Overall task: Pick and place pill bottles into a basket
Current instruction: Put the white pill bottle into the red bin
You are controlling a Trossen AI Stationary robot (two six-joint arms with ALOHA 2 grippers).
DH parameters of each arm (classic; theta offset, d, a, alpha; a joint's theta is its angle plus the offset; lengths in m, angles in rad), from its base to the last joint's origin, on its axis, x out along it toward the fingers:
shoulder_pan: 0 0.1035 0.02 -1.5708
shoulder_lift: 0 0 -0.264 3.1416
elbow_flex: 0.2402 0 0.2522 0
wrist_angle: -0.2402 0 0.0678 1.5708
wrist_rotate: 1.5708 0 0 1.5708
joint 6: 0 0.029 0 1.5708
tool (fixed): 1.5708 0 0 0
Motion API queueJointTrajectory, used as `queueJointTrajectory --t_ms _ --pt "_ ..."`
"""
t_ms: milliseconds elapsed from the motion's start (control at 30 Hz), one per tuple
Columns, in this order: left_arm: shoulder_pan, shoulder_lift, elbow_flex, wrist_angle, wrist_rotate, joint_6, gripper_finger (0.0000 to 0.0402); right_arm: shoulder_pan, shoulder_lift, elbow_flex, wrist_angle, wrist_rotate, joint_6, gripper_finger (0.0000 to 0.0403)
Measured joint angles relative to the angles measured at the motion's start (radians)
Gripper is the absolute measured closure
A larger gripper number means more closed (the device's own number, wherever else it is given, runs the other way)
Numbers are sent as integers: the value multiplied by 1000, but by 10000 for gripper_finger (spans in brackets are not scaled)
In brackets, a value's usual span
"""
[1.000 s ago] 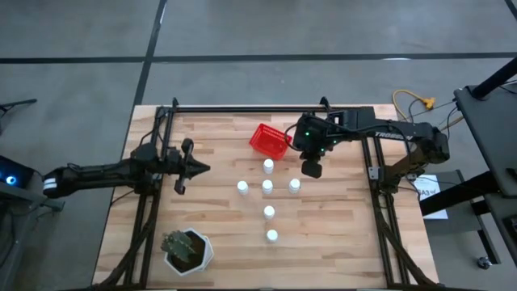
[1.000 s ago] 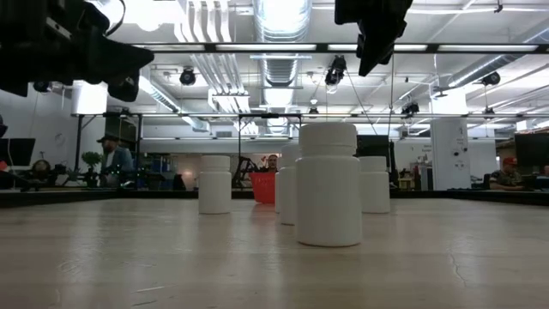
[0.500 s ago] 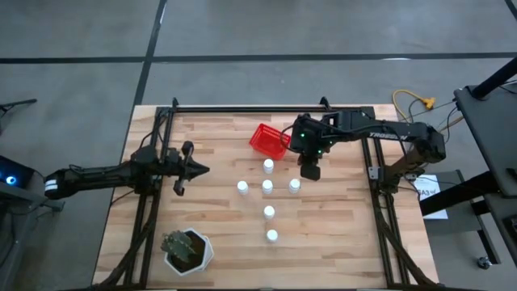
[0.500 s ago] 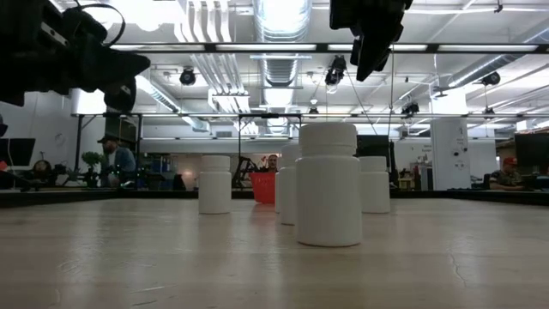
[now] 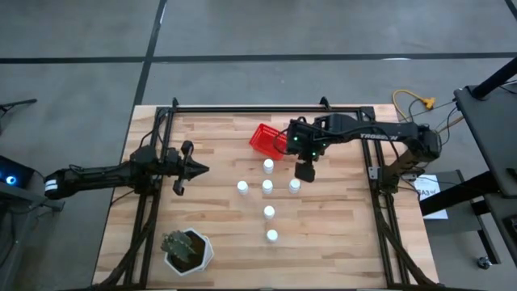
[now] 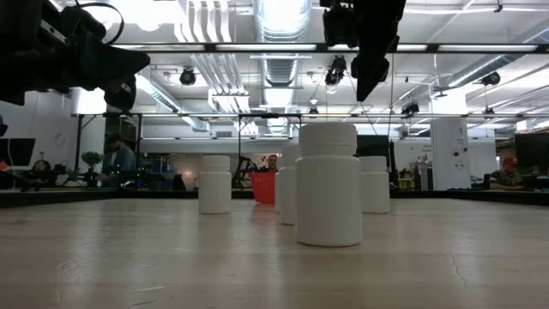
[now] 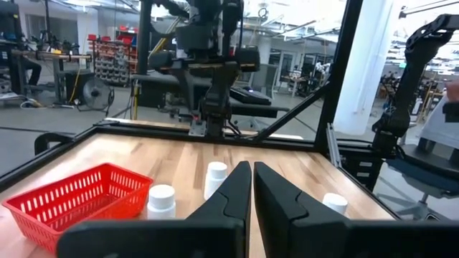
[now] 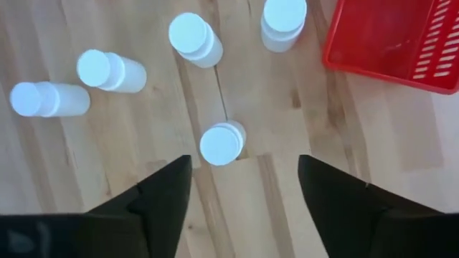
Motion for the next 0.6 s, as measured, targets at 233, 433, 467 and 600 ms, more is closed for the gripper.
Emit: queueJointTrajectory --t_ms 233,433,467,600 --pt "0 1 0 0 0 0 401 19 31 0 1 0 -14 127" --pt "0 3 0 -1 0 0 401 31 62 0 1 0 -38 128" --pt "0 3 0 -2 0 0 401 31 63 0 -1 1 -38 128" --pt "0 5 0 -4 0 0 401 34 60 0 -18 0 -24 128"
